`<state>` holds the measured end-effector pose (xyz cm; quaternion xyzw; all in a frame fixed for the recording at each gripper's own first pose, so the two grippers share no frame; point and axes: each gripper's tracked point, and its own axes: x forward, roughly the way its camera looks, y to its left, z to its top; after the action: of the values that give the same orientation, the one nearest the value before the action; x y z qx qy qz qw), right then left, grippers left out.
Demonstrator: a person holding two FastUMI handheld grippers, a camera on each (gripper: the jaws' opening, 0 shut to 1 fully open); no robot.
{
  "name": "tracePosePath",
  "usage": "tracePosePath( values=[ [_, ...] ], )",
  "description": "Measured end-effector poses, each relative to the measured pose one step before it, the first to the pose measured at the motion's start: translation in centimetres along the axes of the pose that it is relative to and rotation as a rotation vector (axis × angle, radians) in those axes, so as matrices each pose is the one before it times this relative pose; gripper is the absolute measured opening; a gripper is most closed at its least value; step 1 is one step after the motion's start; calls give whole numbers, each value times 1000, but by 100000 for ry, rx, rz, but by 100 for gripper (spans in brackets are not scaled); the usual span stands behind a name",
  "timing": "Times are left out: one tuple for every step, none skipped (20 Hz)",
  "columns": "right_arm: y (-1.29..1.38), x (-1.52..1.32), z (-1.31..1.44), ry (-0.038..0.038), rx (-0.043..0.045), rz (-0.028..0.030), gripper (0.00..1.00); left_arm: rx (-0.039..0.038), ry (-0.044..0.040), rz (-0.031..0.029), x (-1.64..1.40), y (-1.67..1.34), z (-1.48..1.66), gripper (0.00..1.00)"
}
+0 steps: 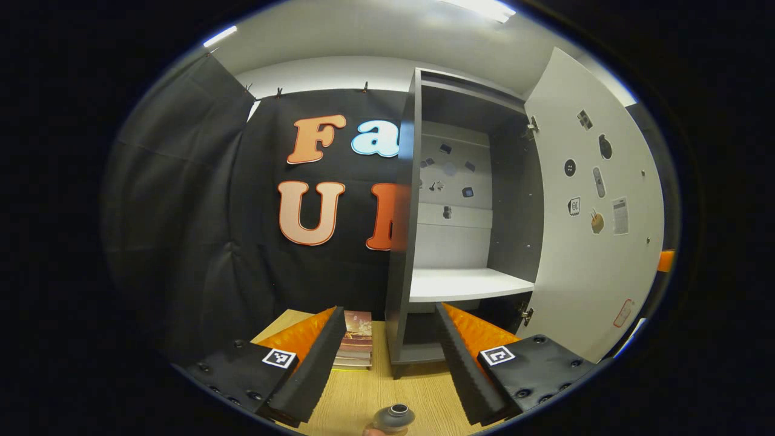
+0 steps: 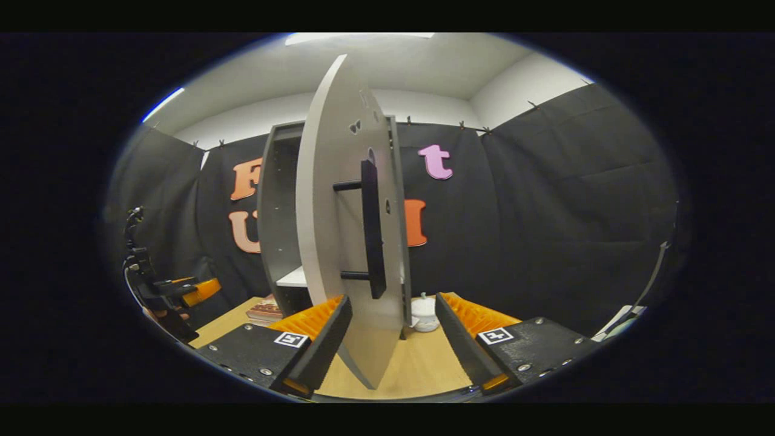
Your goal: Open the cabinet door with the right hand, grasp the bottle in the cabinet with the left hand and place it on the coaster, then close the cabinet door with the right hand.
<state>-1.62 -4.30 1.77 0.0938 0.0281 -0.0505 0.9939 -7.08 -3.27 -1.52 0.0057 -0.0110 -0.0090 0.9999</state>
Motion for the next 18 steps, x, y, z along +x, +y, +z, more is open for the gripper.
tracePosePath(
  values=[
    [1413, 458, -122, 824, 564, 1413, 87, -119, 241, -1062, 262, 258, 151, 95],
    [1311, 381, -296, 1066, 1039, 1263, 87, 125, 50, -1149, 321, 360, 91, 94],
    [1273, 510, -298, 691, 911, 1136, 87, 303, -122, -1187, 440, 364, 156, 95],
    [1374, 620, 91, -11, 883, 1165, 87, 399, 322, -724, 306, 570, 22, 95],
    [1352, 577, 80, -170, 925, 1188, 87, 257, 567, -578, 126, 726, -89, 95],
    [1117, 512, 360, -685, 995, 1216, 87, -221, 466, -686, 326, 546, -104, 95],
    [1118, 557, 345, -601, 1182, 964, 87, -634, 424, -802, 344, 626, -108, 95],
    [1015, 800, 83, -488, 636, 329, 87, -766, 581, -876, 260, 553, -49, 95],
    [543, 862, 69, -461, -201, -1337, 87, -577, 585, -747, 202, 639, -269, 94],
    [24, 830, -221, 155, -1218, -2227, 87, -344, 459, -685, 231, 598, -153, 95],
    [124, 1111, -413, 713, -1890, -2581, 87, -326, 10, -633, 278, 600, -74, 95],
    [1344, 667, -134, -282, 251, 634, 87, -326, 65, -926, 313, 489, 42, 94],
    [1022, 747, -286, 43, 658, 686, 96, -35, 205, -820, 270, 443, -29, 95],
    [1060, 1052, -243, -194, -264, -215, 91, 0, 128, -734, 316, 557, 17, 95],
    [189, 566, 152, -360, -501, 8, 92, -342, 240, -934, 402, 472, -11, 95],
    [191, 117, 34, -298, -991, -692, 96, -823, 274, -1203, 329, 216, -16, 95],
    [340, 216, 125, -427, -1197, -811, 92, -907, 146, -1288, 232, 217, 81, 94],
    [177, 396, 36, -74, -1292, -1240, 93, -405, -23, -542, 254, 102, 141, 94]
  ],
)
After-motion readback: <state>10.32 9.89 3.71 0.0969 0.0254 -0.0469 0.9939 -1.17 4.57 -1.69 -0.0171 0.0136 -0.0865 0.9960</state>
